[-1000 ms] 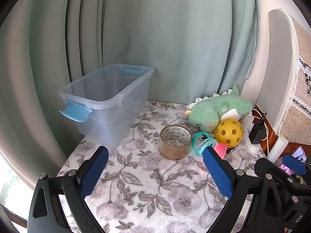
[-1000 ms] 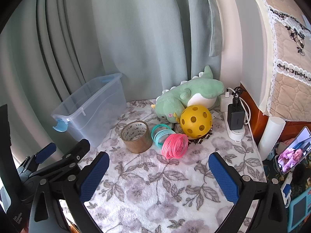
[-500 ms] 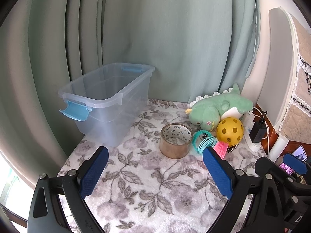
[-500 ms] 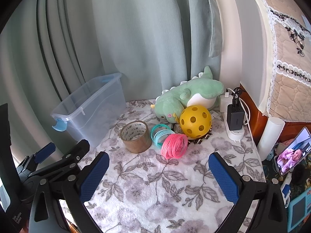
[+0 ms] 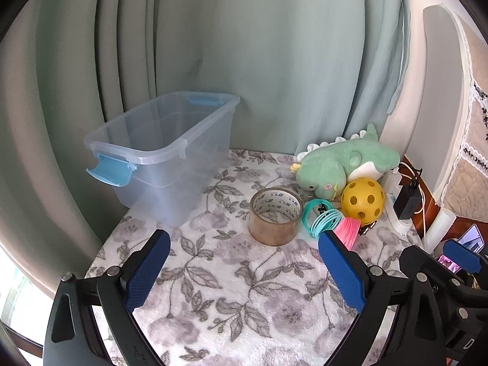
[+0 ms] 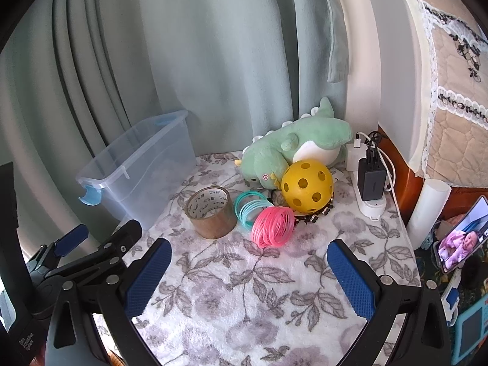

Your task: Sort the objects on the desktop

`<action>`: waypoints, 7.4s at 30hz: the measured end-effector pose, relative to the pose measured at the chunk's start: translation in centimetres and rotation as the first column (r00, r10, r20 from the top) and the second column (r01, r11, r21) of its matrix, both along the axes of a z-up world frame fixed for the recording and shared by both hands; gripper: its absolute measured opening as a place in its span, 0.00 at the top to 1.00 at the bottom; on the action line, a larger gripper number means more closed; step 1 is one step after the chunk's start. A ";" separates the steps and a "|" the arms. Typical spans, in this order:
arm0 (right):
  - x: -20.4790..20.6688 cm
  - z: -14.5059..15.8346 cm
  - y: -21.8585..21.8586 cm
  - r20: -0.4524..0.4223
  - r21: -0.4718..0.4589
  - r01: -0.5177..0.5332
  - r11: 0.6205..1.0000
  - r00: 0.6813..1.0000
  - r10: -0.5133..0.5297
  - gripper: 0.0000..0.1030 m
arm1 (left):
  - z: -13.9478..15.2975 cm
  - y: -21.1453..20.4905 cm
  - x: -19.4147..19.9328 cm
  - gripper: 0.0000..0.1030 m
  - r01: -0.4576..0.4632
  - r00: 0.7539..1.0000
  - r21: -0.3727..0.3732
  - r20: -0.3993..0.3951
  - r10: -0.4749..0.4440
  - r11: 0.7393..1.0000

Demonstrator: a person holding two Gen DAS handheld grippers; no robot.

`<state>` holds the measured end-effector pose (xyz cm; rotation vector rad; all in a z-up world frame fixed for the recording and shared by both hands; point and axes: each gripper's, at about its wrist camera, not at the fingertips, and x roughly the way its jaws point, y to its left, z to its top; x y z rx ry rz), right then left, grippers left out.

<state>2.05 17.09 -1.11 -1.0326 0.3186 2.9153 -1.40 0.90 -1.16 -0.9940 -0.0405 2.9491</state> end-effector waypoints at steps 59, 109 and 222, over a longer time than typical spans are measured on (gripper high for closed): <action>-9.4 -10.2 7.0 0.208 -0.270 -0.002 0.963 0.976 0.061 0.54 | -8.0 10.6 -16.5 0.40 0.565 0.717 0.223 0.342 -0.607 0.794; -5.3 -6.6 3.7 0.148 -0.227 -0.055 0.972 0.985 0.090 0.93 | -8.6 5.3 -9.9 0.90 0.380 0.799 0.410 0.306 -0.518 0.829; -8.5 -4.6 1.0 0.159 -0.242 -0.101 0.965 0.977 0.142 0.55 | -2.2 -5.8 -5.4 0.45 0.144 0.963 0.279 0.181 -0.199 0.949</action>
